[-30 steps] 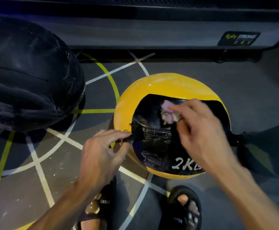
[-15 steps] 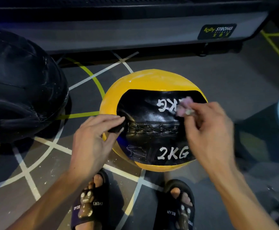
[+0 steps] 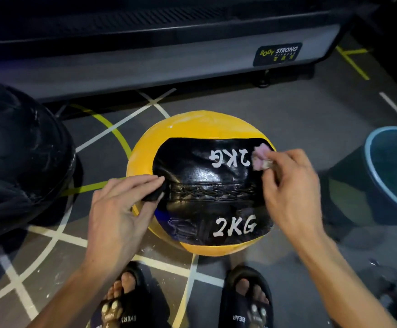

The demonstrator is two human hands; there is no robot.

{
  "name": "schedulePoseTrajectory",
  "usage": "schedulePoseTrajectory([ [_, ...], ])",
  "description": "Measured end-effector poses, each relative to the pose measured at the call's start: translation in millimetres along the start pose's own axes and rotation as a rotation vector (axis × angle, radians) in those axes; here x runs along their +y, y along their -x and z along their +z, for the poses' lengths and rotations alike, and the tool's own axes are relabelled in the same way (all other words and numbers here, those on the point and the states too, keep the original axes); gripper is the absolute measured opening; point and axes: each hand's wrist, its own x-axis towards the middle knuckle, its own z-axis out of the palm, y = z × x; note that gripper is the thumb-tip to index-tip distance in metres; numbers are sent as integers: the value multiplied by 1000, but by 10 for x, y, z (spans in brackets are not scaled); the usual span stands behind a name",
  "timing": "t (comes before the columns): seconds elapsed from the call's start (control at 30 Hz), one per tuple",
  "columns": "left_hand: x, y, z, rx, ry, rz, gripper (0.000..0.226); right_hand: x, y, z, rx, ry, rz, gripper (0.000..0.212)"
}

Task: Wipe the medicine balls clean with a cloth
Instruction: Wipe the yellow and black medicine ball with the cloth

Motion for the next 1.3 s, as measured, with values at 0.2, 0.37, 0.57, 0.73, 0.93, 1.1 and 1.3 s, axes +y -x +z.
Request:
schedulePoseTrajectory([
  [0.2,-27,-26,-39,-7,5,6,36,-322,182,144,-147,-34,-364,34],
  [0.37,2,-6,22,15,17,23,34,52,-359,123,-32,1,-39,33],
  [0.57,61,-7,59,38,59,-1,36,-766,-229,386,-335,-233,-413,39],
  [0.73,2,94,15,18,40,11,39,-769,-106,270,-551,-157,-636,22],
  [0.93,116,183,83,-20,76,30,41,-784,-518,444,-317,-70,-452,39],
  [1.1,59,172,99,37,-7,104,32,-1072,-253,433,-579,-77,-569,42],
  [1.3,25,220,120,42,4,51,37,-945,-438,443,-401,-11,-531,29],
])
